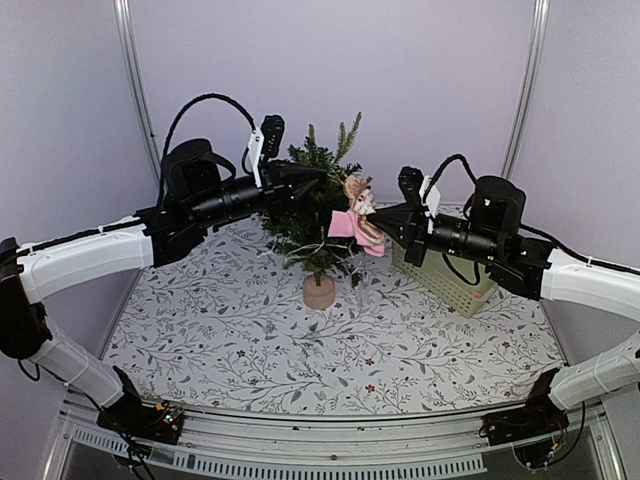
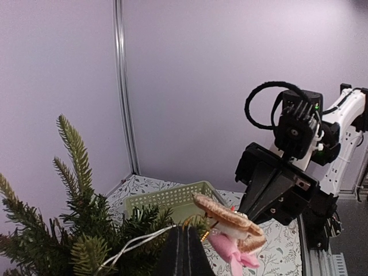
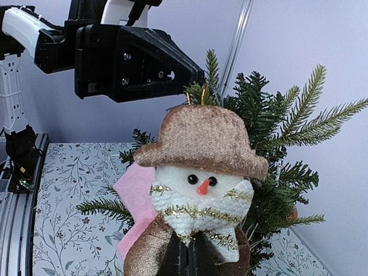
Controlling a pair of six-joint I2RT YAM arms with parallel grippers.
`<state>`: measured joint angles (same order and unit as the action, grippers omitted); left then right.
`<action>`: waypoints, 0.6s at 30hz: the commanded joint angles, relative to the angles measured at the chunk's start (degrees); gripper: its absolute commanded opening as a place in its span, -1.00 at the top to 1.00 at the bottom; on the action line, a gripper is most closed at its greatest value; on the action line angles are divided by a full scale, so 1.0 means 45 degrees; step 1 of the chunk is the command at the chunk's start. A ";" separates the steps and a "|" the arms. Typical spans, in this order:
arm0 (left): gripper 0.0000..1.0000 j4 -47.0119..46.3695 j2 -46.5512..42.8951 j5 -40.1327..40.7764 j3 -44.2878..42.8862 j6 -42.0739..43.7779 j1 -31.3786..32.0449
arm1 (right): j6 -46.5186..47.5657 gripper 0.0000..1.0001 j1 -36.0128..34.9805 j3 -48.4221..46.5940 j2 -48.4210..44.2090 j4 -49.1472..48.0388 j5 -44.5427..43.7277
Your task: Decorate the small christmas tree
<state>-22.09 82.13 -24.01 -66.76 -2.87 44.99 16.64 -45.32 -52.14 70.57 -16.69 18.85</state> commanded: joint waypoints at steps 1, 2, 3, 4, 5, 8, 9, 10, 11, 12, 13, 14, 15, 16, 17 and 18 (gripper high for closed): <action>1.00 0.0043 0.0008 0.0595 -0.0067 -0.0082 0.0061 | 0.0090 1.00 0.0060 -0.0406 -0.0054 0.0073 -0.0322; 1.00 0.0069 0.0052 0.0624 -0.0125 -0.0093 0.0065 | 0.0107 1.00 0.0065 -0.0388 -0.0056 0.0097 -0.0421; 1.00 0.0157 0.0109 0.0660 -0.0186 -0.0105 0.0063 | 0.0119 1.00 0.0053 -0.0377 -0.0071 0.0122 -0.0483; 1.00 0.0237 0.0177 0.0723 -0.0260 -0.0106 0.0061 | 0.0143 1.00 0.0047 -0.0368 -0.0074 0.0147 -0.0591; 1.00 0.0301 0.0227 0.0777 -0.0320 -0.0104 0.0060 | 0.0131 1.00 0.0061 -0.0367 -0.0076 0.0185 -0.0717; 1.00 0.0373 0.0303 0.0869 -0.0444 -0.0109 0.0061 | 0.0167 1.00 0.0071 -0.0367 -0.0105 0.0298 -0.1089; 1.00 0.0371 0.0321 0.0881 -0.0470 -0.0104 0.0061 | 0.0188 1.00 0.0061 -0.0367 -0.0112 0.0352 -0.1211; 1.00 0.0376 0.0340 0.0870 -0.0507 -0.0133 0.0060 | 0.0220 1.00 0.0055 -0.0376 -0.0114 0.0393 -0.1327; 1.00 0.0377 0.0358 0.0859 -0.0546 -0.0141 0.0060 | 0.0240 1.00 0.0067 -0.0385 -0.0115 0.0416 -0.1436; 1.00 0.0372 0.0362 0.0862 -0.0580 -0.0133 0.0060 | 0.0256 1.00 0.0056 -0.0386 -0.0105 0.0435 -0.1518; 1.00 0.0388 0.0380 0.0834 -0.0619 -0.0127 0.0060 | 0.0273 1.00 0.0055 -0.0403 -0.0098 0.0445 -0.1573; 1.00 0.0405 0.0397 0.0842 -0.0646 -0.0128 0.0070 | 0.0284 1.00 0.0057 -0.0437 -0.0081 0.0488 -0.1606; 1.00 0.0441 0.0416 0.0799 -0.0669 -0.0124 0.0061 | 0.0271 1.00 0.0067 -0.0493 -0.0030 0.0547 -0.1569; 1.00 0.0468 0.0421 0.0760 -0.0676 -0.0083 0.0075 | 0.0267 1.00 0.0066 -0.0553 0.0014 0.0589 -0.1508; 1.00 0.0523 0.0421 0.0755 -0.0672 -0.0052 0.0079 | 0.0266 1.00 0.0066 -0.0551 0.0067 0.0601 -0.1405; 1.00 0.0590 0.0412 0.0764 -0.0647 -0.0046 0.0089 | 0.0252 1.00 0.0070 -0.0587 0.0116 0.0617 -0.1278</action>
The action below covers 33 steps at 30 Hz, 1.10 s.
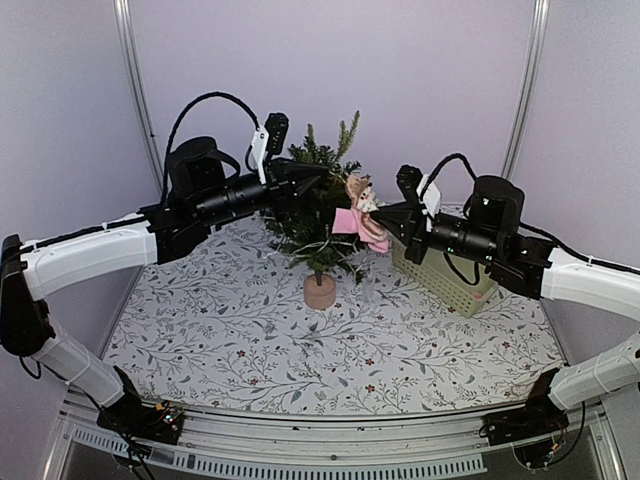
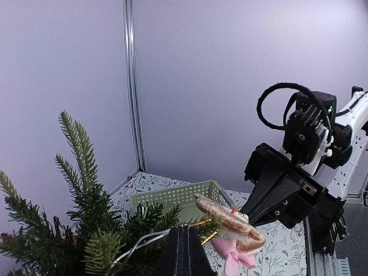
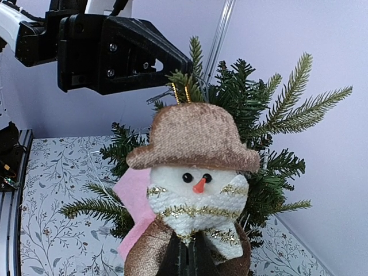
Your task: Decorate the small christmas tree
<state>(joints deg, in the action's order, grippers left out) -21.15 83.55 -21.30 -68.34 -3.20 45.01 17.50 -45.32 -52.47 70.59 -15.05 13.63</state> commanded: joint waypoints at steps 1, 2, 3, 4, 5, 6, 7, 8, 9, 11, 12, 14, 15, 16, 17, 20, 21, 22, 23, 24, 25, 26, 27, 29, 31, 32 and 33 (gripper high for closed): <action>1.00 0.0421 0.0078 0.0190 -0.0270 0.0086 0.0076 | 0.0041 1.00 0.0066 -0.0526 0.0128 0.0258 0.0028; 1.00 0.0501 0.0026 0.0222 -0.0220 0.0128 0.0075 | 0.0038 1.00 0.0079 -0.0545 0.0134 0.0275 0.0240; 1.00 0.0544 -0.0022 0.0239 -0.0165 0.0177 0.0075 | 0.0038 1.00 0.0067 -0.0530 0.0149 0.0277 0.0395; 1.00 0.0557 -0.0071 0.0279 -0.0107 0.0215 0.0080 | 0.0038 1.00 0.0046 -0.0528 0.0153 0.0287 0.0493; 1.00 0.0590 -0.0102 0.0297 -0.0063 0.0249 0.0076 | 0.0038 1.00 0.0051 -0.0528 0.0154 0.0306 0.0595; 1.00 0.0638 -0.0113 0.0316 -0.0036 0.0302 0.0077 | 0.0038 1.00 0.0052 -0.0528 0.0154 0.0315 0.0689; 1.00 0.0693 -0.0110 0.0324 -0.0040 0.0343 0.0075 | 0.0038 1.00 0.0032 -0.0543 0.0129 0.0343 0.0727; 1.00 0.0744 -0.0100 0.0330 -0.0057 0.0375 0.0080 | 0.0038 1.00 0.0022 -0.0547 0.0133 0.0396 0.0730; 1.00 0.0802 -0.0064 0.0313 -0.0091 0.0396 0.0090 | 0.0038 1.00 0.0024 -0.0562 0.0134 0.0471 0.0693; 1.00 0.0837 -0.0033 0.0213 -0.0143 0.0450 0.0127 | 0.0038 1.00 0.0027 -0.0552 0.0098 0.0638 0.0454; 1.00 0.0825 -0.0019 0.0211 -0.0156 0.0489 0.0164 | 0.0038 1.00 0.0014 -0.0507 0.0064 0.0706 0.0327; 1.00 0.0822 0.0003 0.0228 -0.0204 0.0525 0.0225 | 0.0038 1.00 0.0032 -0.0329 -0.0079 0.0800 0.0202; 1.00 0.0819 0.0007 0.0247 -0.0237 0.0549 0.0247 | 0.0038 1.00 0.0032 -0.0230 -0.0149 0.0831 0.0164; 1.00 0.0825 0.0023 0.0273 -0.0258 0.0569 0.0272 | 0.0038 1.00 0.0032 -0.0144 -0.0250 0.0852 0.0146; 1.00 0.0817 0.0027 0.0318 -0.0280 0.0584 0.0280 | 0.0038 1.00 0.0032 -0.0089 -0.0313 0.0894 0.0120; 1.00 0.0814 0.0045 0.0408 -0.0285 0.0575 0.0270 | 0.0023 1.00 0.0017 -0.0006 -0.0482 0.1078 0.0160; 1.00 0.0813 0.0047 0.0406 -0.0283 0.0575 0.0285 | 0.0019 1.00 0.0011 -0.0001 -0.0534 0.1110 0.0183; 1.00 0.0813 0.0047 0.0445 -0.0283 0.0565 0.0289 | 0.0009 1.00 0.0010 0.0004 -0.0545 0.1134 0.0210; 1.00 0.0817 0.0047 0.0457 -0.0268 0.0557 0.0290 | 0.0000 1.00 0.0005 0.0000 -0.0549 0.1168 0.0238; 1.00 0.0813 0.0037 0.0488 -0.0264 0.0541 0.0290 | -0.0001 1.00 0.0012 -0.0001 -0.0549 0.1207 0.0266; 1.00 0.0815 0.0029 0.0533 -0.0281 0.0519 0.0312 | -0.0018 1.00 -0.0012 -0.0001 -0.0522 0.1238 0.0255; 1.00 0.0793 0.0030 0.0553 -0.0283 0.0500 0.0310 | -0.0021 1.00 -0.0025 -0.0018 -0.0497 0.1267 0.0226; 1.00 0.0766 0.0000 0.0556 -0.0283 0.0470 0.0309 | -0.0035 1.00 -0.0019 -0.0035 -0.0463 0.1300 0.0191; 1.00 0.0705 0.0037 0.0539 -0.0330 0.0440 0.0328 | -0.0040 1.00 -0.0030 -0.0059 -0.0399 0.1370 0.0131; 1.00 0.0711 0.0072 0.0547 -0.0449 0.0438 0.0368 | -0.0073 1.00 -0.0031 -0.0057 -0.0346 0.1404 -0.0150; 1.00 0.0710 0.0111 0.0562 -0.0516 0.0441 0.0378 | -0.0081 1.00 -0.0039 -0.0074 -0.0309 0.1424 -0.0376; 1.00 0.0675 0.0133 0.0562 -0.0576 0.0438 0.0396 | -0.0126 1.00 -0.0031 -0.0120 -0.0282 0.1471 -0.0627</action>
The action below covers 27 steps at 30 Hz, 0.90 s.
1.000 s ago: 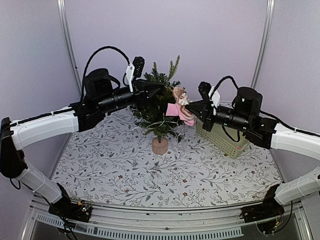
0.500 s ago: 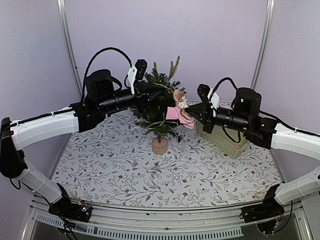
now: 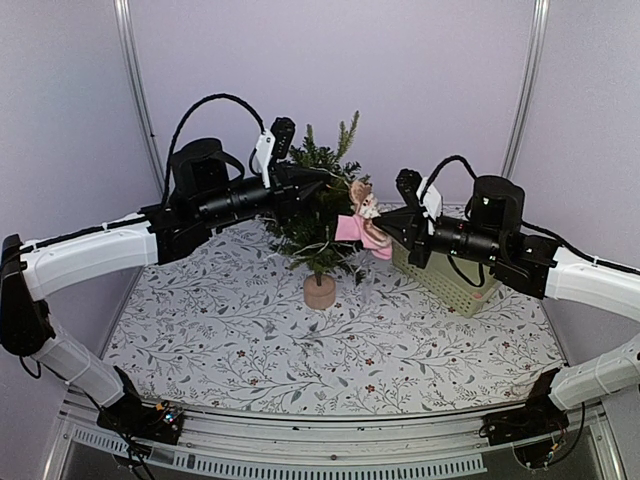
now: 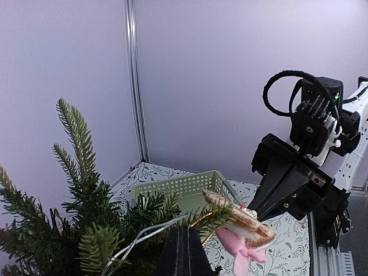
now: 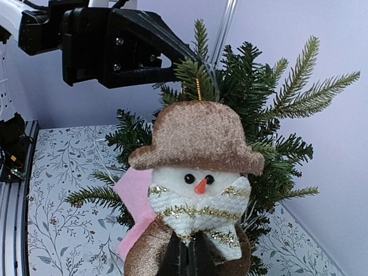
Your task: Decorate the small christmas tree
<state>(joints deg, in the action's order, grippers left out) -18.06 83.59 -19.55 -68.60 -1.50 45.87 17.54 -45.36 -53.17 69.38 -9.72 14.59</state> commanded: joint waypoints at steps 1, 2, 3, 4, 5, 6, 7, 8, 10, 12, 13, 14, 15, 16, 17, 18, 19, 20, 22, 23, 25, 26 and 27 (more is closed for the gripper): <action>1.00 -0.0024 0.0134 0.0186 -0.0549 0.0059 0.0226 | -0.0159 1.00 -0.0017 -0.0004 0.0004 0.0301 -0.1042; 1.00 -0.0060 0.0137 0.0199 -0.0573 0.0059 0.0236 | -0.0230 1.00 -0.0019 -0.0046 0.0000 0.0279 -0.1178; 1.00 -0.0108 0.0135 0.0186 -0.0576 0.0064 0.0252 | -0.0276 1.00 -0.0027 -0.0073 -0.0006 0.0242 -0.1253; 1.00 -0.0175 0.0135 0.0197 -0.0576 0.0065 0.0271 | -0.0330 1.00 -0.0018 -0.0106 -0.0038 0.0186 -0.1299; 1.00 -0.0240 0.0120 0.0179 -0.0559 0.0060 0.0285 | -0.0384 1.00 -0.0017 -0.0146 -0.0060 0.0111 -0.1298; 1.00 -0.0302 0.0106 0.0174 -0.0539 0.0059 0.0294 | -0.0453 1.00 -0.0031 -0.0207 -0.0118 0.0057 -0.1290; 1.00 -0.0346 0.0097 0.0166 -0.0537 0.0059 0.0315 | -0.0520 1.00 -0.0028 -0.0274 -0.0154 0.0024 -0.1292; 1.00 -0.0371 0.0096 0.0175 -0.0552 0.0069 0.0325 | -0.0549 1.00 -0.0018 -0.0350 -0.0162 0.0012 -0.1289; 1.00 -0.0346 0.0119 0.0194 -0.0608 0.0079 0.0344 | -0.0594 1.00 -0.0018 -0.0486 -0.0167 0.0011 -0.1290; 1.00 -0.0305 0.0188 0.0195 -0.0667 0.0069 0.0369 | -0.0634 1.00 -0.0018 -0.0588 -0.0165 0.0011 -0.1289; 1.00 -0.0302 0.0220 0.0174 -0.0688 0.0063 0.0388 | -0.0646 1.00 -0.0017 -0.0627 -0.0138 0.0011 -0.1247; 1.00 -0.0292 0.0241 0.0181 -0.0707 0.0069 0.0407 | -0.0654 1.00 -0.0019 -0.0668 -0.0127 -0.0007 -0.1206; 1.00 -0.0298 0.0251 0.0199 -0.0729 0.0078 0.0427 | -0.0670 1.00 -0.0019 -0.0698 -0.0126 -0.0026 -0.1135; 1.00 -0.0321 0.0267 0.0211 -0.0747 0.0081 0.0449 | -0.0675 1.00 -0.0022 -0.0733 -0.0153 -0.0038 -0.1055; 1.00 -0.0336 0.0271 0.0220 -0.0751 0.0079 0.0469 | -0.0675 1.00 -0.0034 -0.0752 -0.0172 -0.0061 -0.1003; 1.00 -0.0340 0.0289 0.0257 -0.0784 0.0079 0.0486 | -0.0660 1.00 -0.0026 -0.0776 -0.0198 -0.0067 -0.0938; 1.00 -0.0341 0.0306 0.0279 -0.0805 0.0079 0.0490 | -0.0671 1.00 -0.0028 -0.0792 -0.0232 -0.0085 -0.0889; 1.00 -0.0341 0.0339 0.0314 -0.0837 0.0079 0.0491 | -0.0684 1.00 -0.0021 -0.0816 -0.0269 -0.0087 -0.0880; 1.00 -0.0312 0.0385 0.0364 -0.0914 0.0079 0.0522 | -0.0676 1.00 -0.0034 -0.0877 -0.0282 -0.0050 -0.1007; 1.00 -0.0289 0.0432 0.0395 -0.0951 0.0079 0.0512 | -0.0675 1.00 -0.0036 -0.0870 -0.0282 -0.0038 -0.1090; 1.00 -0.0165 0.0498 0.0494 -0.1038 0.0079 0.0515 | -0.0675 1.00 -0.0017 -0.0913 -0.0187 0.0067 -0.1328; 1.00 -0.0112 0.0515 0.0521 -0.1059 0.0079 0.0521 | -0.0675 1.00 -0.0022 -0.0928 -0.0141 0.0169 -0.1460; 1.00 -0.0066 0.0542 0.0559 -0.1065 0.0096 0.0529 | -0.0675 1.00 -0.0030 -0.0952 -0.0047 0.0270 -0.1540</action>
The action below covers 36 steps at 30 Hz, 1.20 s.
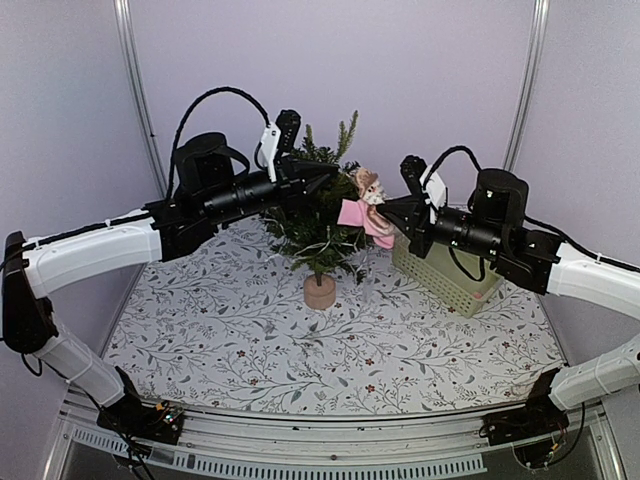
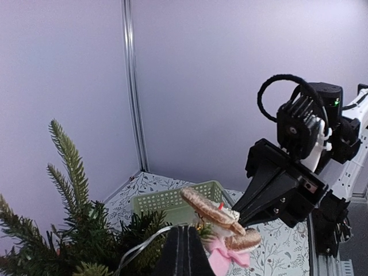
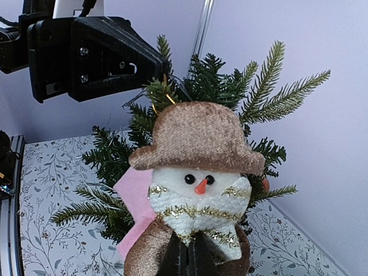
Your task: Decorate the small christmas tree
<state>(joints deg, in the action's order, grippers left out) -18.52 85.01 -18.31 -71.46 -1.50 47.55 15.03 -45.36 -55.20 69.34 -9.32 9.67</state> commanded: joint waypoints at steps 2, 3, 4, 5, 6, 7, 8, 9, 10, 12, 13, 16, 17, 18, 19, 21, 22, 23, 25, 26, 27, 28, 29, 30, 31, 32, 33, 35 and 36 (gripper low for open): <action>1.00 0.0137 0.0239 0.0476 -0.0438 0.0117 0.0156 | -0.0117 1.00 -0.0028 -0.0507 0.0099 0.0376 -0.0601; 1.00 0.0213 0.0248 0.0574 -0.0430 0.0135 0.0156 | -0.0126 1.00 -0.0023 -0.0504 0.0179 0.0458 -0.0674; 1.00 0.0306 0.0273 0.0665 -0.0443 0.0154 0.0156 | -0.0143 1.00 -0.0027 -0.0535 0.0216 0.0556 -0.0766; 1.00 0.0381 0.0269 0.0752 -0.0442 0.0157 0.0156 | -0.0183 1.00 -0.0030 -0.0547 0.0262 0.0652 -0.0829; 1.00 0.0439 0.0278 0.0799 -0.0430 0.0157 0.0156 | -0.0203 1.00 -0.0028 -0.0573 0.0301 0.0766 -0.0866; 1.00 0.0480 0.0287 0.0844 -0.0433 0.0157 0.0156 | -0.0211 1.00 -0.0021 -0.0583 0.0312 0.0822 -0.0868; 1.00 0.0510 0.0288 0.0877 -0.0417 0.0157 0.0156 | -0.0214 1.00 -0.0043 -0.0585 0.0299 0.0927 -0.0851; 1.00 0.0543 0.0298 0.0908 -0.0410 0.0157 0.0156 | -0.0214 1.00 -0.0038 -0.0585 0.0281 0.0975 -0.0842; 1.00 0.0559 0.0289 0.0948 -0.0409 0.0142 0.0156 | -0.0231 1.00 -0.0036 -0.0585 0.0258 0.1046 -0.0799; 1.00 0.0583 0.0288 0.0945 -0.0397 0.0142 0.0156 | -0.0219 1.00 -0.0059 -0.0585 0.0233 0.1171 -0.0734; 1.00 0.0581 0.0303 0.0950 -0.0390 0.0148 0.0156 | -0.0239 1.00 -0.0090 -0.0585 0.0235 0.1231 -0.0700; 1.00 0.0648 0.0326 0.0980 -0.0417 0.0157 0.0175 | -0.0162 1.00 -0.0222 -0.0528 0.0269 0.1316 -0.0599; 1.00 0.0673 0.0332 0.0985 -0.0429 0.0172 0.0176 | -0.0103 1.00 -0.0284 -0.0527 0.0284 0.1355 -0.0561; 1.00 0.0703 0.0328 0.0999 -0.0438 0.0176 0.0176 | -0.0064 1.00 -0.0365 -0.0517 0.0311 0.1398 -0.0567; 1.00 0.0723 0.0337 0.1001 -0.0442 0.0176 0.0183 | -0.0012 1.00 -0.0436 -0.0530 0.0345 0.1438 -0.0567; 1.00 0.0738 0.0327 0.1007 -0.0441 0.0176 0.0195 | 0.0147 1.00 -0.0624 -0.0559 0.0425 0.1539 -0.0582; 1.00 0.0742 0.0327 0.1017 -0.0449 0.0186 0.0195 | 0.0234 1.00 -0.0715 -0.0565 0.0447 0.1575 -0.0576; 1.00 0.0741 0.0327 0.1020 -0.0443 0.0195 0.0195 | 0.0279 1.00 -0.0793 -0.0565 0.0464 0.1604 -0.0585; 0.99 0.0752 0.0327 0.1006 -0.0429 0.0196 0.0195 | 0.0388 1.00 -0.0930 -0.0609 0.0488 0.1670 -0.0596; 0.97 0.0742 0.0317 0.1004 -0.0421 0.0196 0.0195 | 0.0405 1.00 -0.0976 -0.0632 0.0489 0.1711 -0.0588; 0.92 0.0709 0.0300 0.0997 -0.0408 0.0196 0.0205 | 0.0430 1.00 -0.1028 -0.0642 0.0489 0.1738 -0.0602; 0.83 0.0683 0.0274 0.1001 -0.0389 0.0186 0.0206 | 0.0445 1.00 -0.1065 -0.0658 0.0489 0.1749 -0.0633; 0.76 0.0662 0.0237 0.1011 -0.0372 0.0177 0.0214 | 0.0464 1.00 -0.1083 -0.0660 0.0475 0.1775 -0.0644; 0.71 0.0677 0.0199 0.1047 -0.0358 0.0177 0.0217 | 0.0459 1.00 -0.1102 -0.0677 0.0486 0.1805 -0.0645; 0.59 0.0693 0.0150 0.1071 -0.0351 0.0191 0.0215 | 0.0452 1.00 -0.1109 -0.0682 0.0472 0.1826 -0.0645; 0.52 0.0673 0.0093 0.1120 -0.0323 0.0195 0.0224 | 0.0450 1.00 -0.1137 -0.0665 0.0455 0.1867 -0.0645; 0.48 0.0676 0.0017 0.1180 -0.0286 0.0196 0.0211 | 0.0465 1.00 -0.1146 -0.0663 0.0437 0.1917 -0.0645; 0.42 0.0599 -0.0163 0.1269 -0.0158 0.0196 0.0204 | 0.0433 0.92 -0.1156 -0.0646 0.0375 0.1975 -0.0611; 0.37 0.0569 -0.0252 0.1306 -0.0082 0.0186 0.0209 | 0.0416 0.86 -0.1180 -0.0627 0.0341 0.1991 -0.0607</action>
<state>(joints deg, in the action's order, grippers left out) -15.49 85.54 -13.78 -72.01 -0.78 48.10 16.62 -50.13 -56.69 71.18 -1.45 7.16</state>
